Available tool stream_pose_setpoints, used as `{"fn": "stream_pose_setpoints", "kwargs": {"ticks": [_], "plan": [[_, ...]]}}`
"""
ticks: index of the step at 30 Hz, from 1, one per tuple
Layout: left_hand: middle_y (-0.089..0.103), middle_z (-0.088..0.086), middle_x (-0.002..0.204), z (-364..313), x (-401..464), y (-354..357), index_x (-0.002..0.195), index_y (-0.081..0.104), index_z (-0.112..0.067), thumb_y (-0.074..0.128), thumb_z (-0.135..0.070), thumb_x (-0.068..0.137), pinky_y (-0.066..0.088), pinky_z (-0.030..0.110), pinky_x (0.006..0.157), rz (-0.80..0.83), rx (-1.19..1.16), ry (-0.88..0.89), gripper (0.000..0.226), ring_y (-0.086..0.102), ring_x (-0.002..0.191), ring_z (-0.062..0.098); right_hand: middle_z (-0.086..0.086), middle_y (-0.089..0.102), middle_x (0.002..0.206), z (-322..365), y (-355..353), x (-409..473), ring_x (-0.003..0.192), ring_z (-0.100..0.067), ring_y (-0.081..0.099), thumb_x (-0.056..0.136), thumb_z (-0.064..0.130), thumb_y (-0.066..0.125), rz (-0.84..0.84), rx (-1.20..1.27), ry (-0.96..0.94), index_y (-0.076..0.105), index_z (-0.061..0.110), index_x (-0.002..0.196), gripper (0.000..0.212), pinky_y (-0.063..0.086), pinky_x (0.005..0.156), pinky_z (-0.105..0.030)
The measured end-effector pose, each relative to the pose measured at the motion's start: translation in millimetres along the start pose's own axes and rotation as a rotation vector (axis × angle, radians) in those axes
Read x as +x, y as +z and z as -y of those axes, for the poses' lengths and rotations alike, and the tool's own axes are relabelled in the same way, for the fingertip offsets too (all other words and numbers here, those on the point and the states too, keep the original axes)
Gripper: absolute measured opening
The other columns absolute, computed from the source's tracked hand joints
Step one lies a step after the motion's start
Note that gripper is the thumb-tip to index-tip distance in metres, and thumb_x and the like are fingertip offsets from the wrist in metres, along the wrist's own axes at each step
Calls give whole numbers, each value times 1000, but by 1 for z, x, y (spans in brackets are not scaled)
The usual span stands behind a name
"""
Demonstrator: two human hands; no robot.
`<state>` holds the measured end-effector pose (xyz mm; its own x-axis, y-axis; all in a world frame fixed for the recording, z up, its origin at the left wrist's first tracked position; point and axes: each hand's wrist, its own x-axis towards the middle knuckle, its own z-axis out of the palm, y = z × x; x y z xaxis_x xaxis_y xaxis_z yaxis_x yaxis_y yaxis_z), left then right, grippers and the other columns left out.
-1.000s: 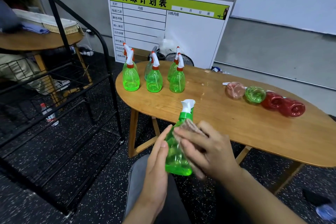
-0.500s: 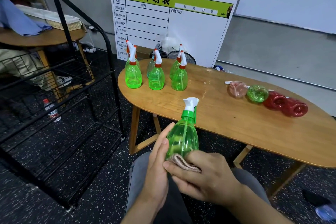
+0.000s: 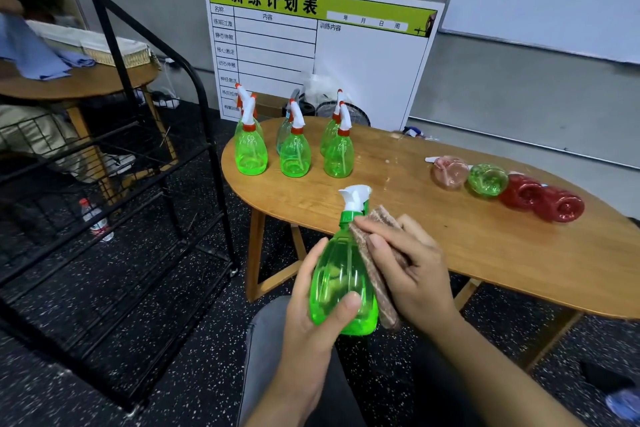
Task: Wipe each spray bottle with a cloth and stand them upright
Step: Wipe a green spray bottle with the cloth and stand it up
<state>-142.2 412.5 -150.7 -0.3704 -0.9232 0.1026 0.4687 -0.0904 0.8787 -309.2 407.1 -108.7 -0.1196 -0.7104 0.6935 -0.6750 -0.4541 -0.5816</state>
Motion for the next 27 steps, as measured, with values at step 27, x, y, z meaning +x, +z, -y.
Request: {"fn": "stream_pose_setpoints", "kwargs": {"ticks": [27], "plan": [[69, 6, 141, -4, 4, 0, 147, 57, -28, 51, -36, 107, 46, 51, 114, -70, 3, -27, 41, 63, 134, 26, 5, 53, 86, 6, -4, -10, 64, -5, 47, 108, 45, 48, 159, -339, -338, 63, 40, 134, 30, 45, 47, -23]]}}
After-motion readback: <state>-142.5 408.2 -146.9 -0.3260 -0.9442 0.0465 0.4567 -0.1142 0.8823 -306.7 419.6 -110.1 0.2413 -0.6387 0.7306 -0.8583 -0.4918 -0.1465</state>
